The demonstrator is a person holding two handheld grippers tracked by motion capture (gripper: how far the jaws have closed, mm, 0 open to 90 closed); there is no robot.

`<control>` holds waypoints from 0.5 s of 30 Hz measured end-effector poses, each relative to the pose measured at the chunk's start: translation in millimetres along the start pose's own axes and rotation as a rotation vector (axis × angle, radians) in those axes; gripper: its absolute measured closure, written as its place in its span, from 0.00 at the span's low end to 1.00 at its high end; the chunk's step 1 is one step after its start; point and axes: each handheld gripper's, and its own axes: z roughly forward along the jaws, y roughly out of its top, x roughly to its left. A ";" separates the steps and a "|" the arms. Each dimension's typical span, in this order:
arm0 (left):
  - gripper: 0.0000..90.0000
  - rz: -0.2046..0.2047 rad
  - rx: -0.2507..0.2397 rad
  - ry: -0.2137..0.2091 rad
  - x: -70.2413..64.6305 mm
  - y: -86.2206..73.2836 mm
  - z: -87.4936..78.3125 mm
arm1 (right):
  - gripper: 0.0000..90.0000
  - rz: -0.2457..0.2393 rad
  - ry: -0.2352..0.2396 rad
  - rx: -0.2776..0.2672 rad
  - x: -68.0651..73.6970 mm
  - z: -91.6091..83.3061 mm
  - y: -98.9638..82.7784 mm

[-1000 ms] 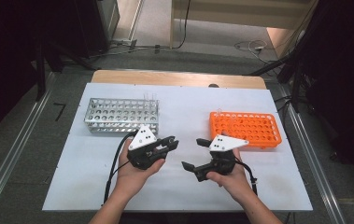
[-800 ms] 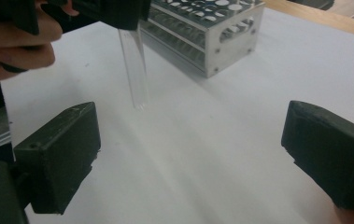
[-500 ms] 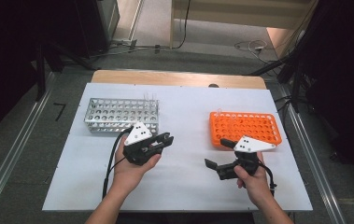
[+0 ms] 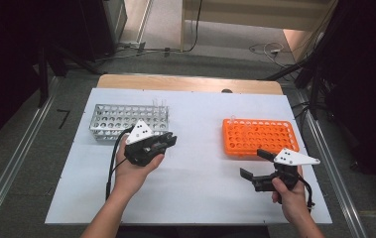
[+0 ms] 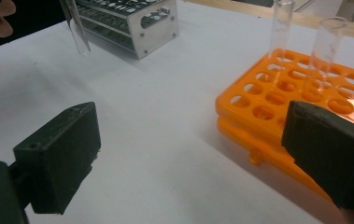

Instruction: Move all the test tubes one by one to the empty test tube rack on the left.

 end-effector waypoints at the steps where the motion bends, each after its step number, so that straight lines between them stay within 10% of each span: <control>1: 0.84 -0.005 -0.004 0.005 4.3 2.0 -0.8 | 0.03 0.006 -0.005 -0.001 -1.5 -1.8 -1.5; 15: 0.84 -0.040 -0.028 0.055 35.6 17.0 -4.8 | 0.03 0.033 -0.032 0.016 -18.1 -14.6 -16.9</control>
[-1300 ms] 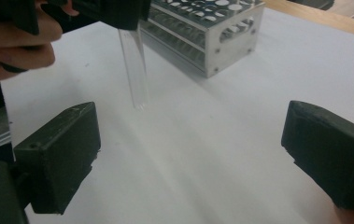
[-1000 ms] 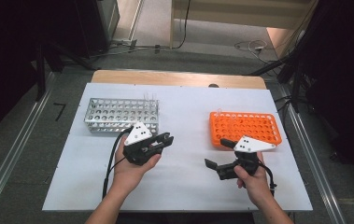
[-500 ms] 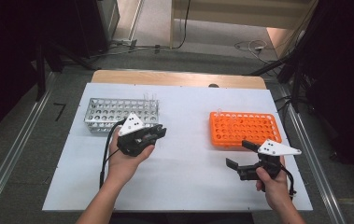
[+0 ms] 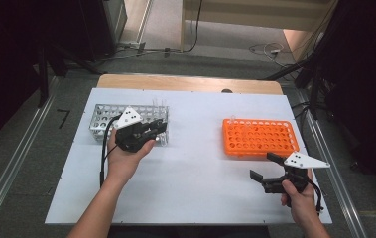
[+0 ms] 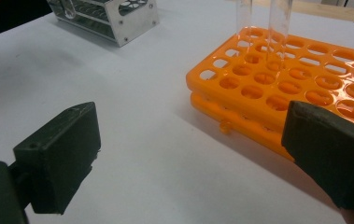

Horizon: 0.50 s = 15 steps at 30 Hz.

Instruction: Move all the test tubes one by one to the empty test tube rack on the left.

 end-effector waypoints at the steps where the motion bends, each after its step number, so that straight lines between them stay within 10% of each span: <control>1: 0.84 0.000 -0.001 0.001 1.5 1.4 0.4 | 0.03 -0.001 0.001 0.000 -0.8 0.2 -0.4; 15: 0.84 -0.017 -0.015 0.072 30.9 18.0 10.6 | 0.03 0.019 -0.001 -0.016 -6.5 -1.4 -1.7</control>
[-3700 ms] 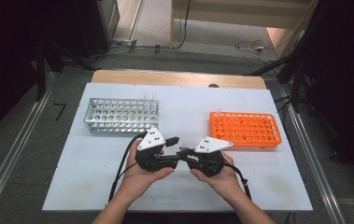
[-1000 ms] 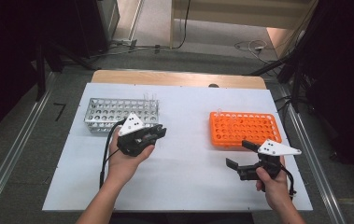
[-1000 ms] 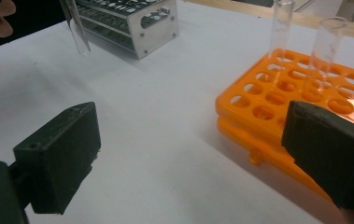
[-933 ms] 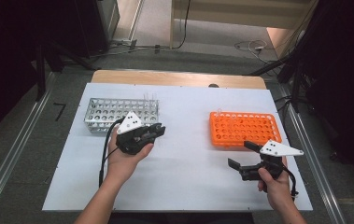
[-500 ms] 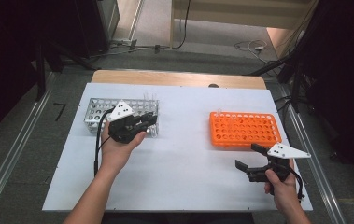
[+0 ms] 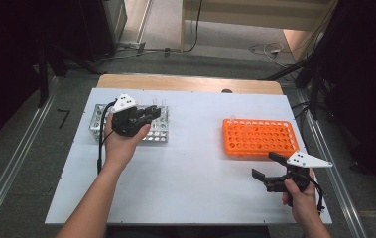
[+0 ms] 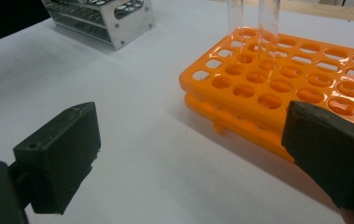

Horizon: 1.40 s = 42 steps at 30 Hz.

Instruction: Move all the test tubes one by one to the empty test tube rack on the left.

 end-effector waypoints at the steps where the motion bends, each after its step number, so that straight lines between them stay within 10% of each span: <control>1: 0.84 0.000 0.000 0.000 0.0 0.0 0.0 | 0.03 0.000 0.000 0.000 0.0 0.0 0.0; 42: 0.84 -0.054 -0.025 0.173 62.9 19.9 24.9 | 0.03 0.013 -0.002 0.012 -2.1 3.0 -2.2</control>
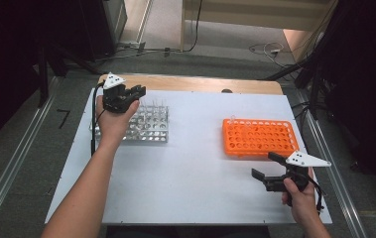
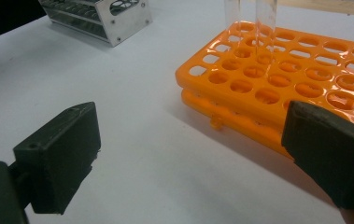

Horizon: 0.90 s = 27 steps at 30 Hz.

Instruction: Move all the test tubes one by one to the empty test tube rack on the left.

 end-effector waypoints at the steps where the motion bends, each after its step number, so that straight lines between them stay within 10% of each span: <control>1: 0.84 -0.005 -0.004 0.000 0.3 0.1 1.3 | 0.04 -0.003 0.000 0.002 0.5 0.1 0.1; 27: 0.84 0.005 0.105 0.046 -8.8 -16.3 33.1 | 0.04 -0.005 0.000 0.002 -1.7 0.5 -1.1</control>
